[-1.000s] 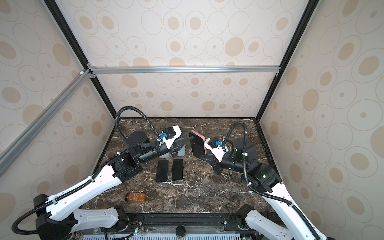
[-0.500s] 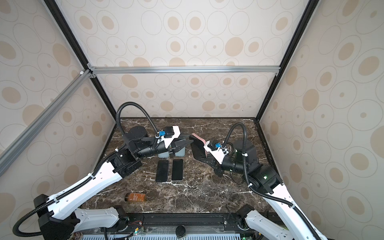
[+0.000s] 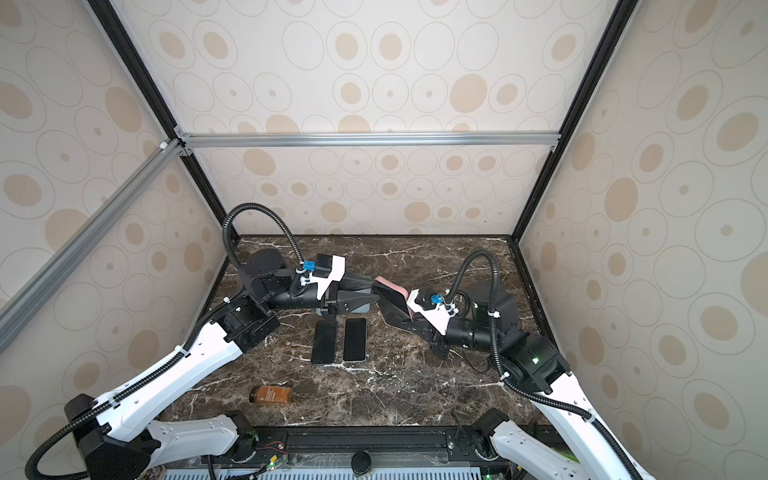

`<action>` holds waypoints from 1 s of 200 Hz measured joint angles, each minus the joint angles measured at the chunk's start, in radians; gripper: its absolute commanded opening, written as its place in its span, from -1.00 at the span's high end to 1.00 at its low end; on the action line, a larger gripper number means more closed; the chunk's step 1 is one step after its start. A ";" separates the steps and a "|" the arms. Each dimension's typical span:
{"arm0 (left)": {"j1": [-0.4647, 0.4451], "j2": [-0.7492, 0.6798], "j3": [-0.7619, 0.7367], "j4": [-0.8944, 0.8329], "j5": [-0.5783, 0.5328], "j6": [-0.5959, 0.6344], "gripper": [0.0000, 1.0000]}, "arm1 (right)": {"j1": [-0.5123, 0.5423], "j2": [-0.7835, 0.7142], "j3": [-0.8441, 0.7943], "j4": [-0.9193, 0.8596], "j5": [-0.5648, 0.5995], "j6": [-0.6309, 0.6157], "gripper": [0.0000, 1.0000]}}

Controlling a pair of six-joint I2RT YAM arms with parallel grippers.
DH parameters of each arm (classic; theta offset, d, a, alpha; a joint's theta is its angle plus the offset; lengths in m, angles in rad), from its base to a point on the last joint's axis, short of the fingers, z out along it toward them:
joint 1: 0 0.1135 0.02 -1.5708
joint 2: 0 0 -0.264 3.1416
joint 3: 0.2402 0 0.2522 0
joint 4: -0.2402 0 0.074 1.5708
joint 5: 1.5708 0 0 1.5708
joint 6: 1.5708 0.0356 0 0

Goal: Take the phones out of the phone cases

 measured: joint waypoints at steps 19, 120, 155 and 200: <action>0.000 0.002 -0.016 0.008 0.069 -0.045 0.41 | 0.002 0.001 0.028 0.000 -0.038 -0.007 1.00; 0.010 -0.021 -0.117 0.254 0.117 -0.231 0.36 | 0.002 0.085 0.084 0.068 -0.157 0.036 1.00; 0.013 -0.018 -0.117 0.250 0.087 -0.230 0.37 | 0.002 0.119 0.108 0.067 -0.159 0.048 1.00; 0.013 -0.012 -0.117 0.250 0.072 -0.229 0.56 | 0.001 0.129 0.108 0.067 -0.163 0.069 1.00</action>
